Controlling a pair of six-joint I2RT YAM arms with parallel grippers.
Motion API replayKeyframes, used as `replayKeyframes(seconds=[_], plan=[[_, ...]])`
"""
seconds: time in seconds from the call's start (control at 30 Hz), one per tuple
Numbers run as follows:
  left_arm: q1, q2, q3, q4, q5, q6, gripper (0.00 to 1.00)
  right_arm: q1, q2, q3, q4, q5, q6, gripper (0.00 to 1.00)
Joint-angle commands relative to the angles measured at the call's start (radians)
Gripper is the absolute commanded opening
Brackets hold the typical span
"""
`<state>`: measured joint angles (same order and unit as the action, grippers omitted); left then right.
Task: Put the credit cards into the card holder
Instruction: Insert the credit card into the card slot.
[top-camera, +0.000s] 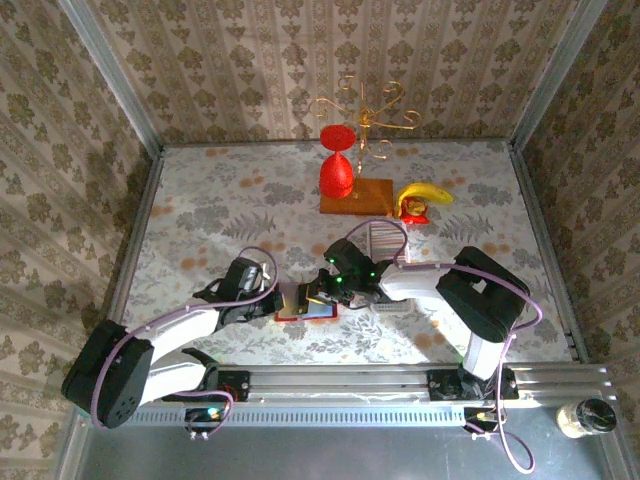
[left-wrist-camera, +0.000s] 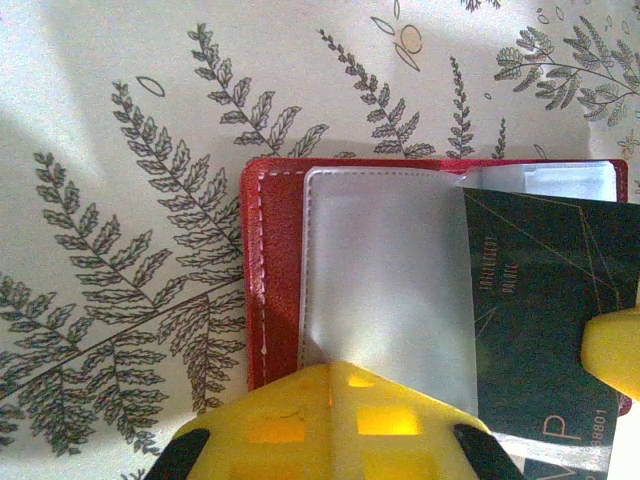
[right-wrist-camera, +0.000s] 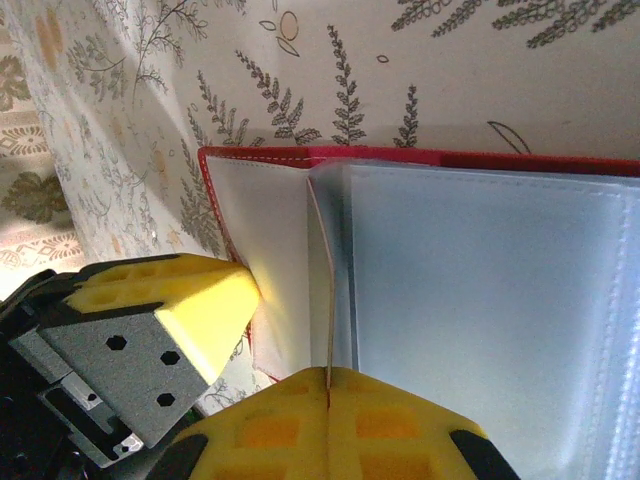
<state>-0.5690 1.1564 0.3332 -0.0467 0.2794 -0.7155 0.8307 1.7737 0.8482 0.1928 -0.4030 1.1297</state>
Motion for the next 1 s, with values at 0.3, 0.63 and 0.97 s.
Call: replayKeyframes(seconds=[0.3, 0.63, 0.97], plan=[[-0.012, -0.059, -0.01, -0.127, -0.034, -0.013, 0.14, -0.004, 0.004, -0.034, 0.016, -0.04, -0.008, 0.0], [-0.009, -0.106, 0.006, -0.169, -0.04, -0.004, 0.44, -0.002, 0.014, -0.038, 0.008, -0.033, -0.02, 0.0], [-0.01, -0.075, 0.01, -0.197, -0.101, 0.003, 0.39, 0.007, 0.02, -0.038, 0.042, -0.053, -0.026, 0.0]])
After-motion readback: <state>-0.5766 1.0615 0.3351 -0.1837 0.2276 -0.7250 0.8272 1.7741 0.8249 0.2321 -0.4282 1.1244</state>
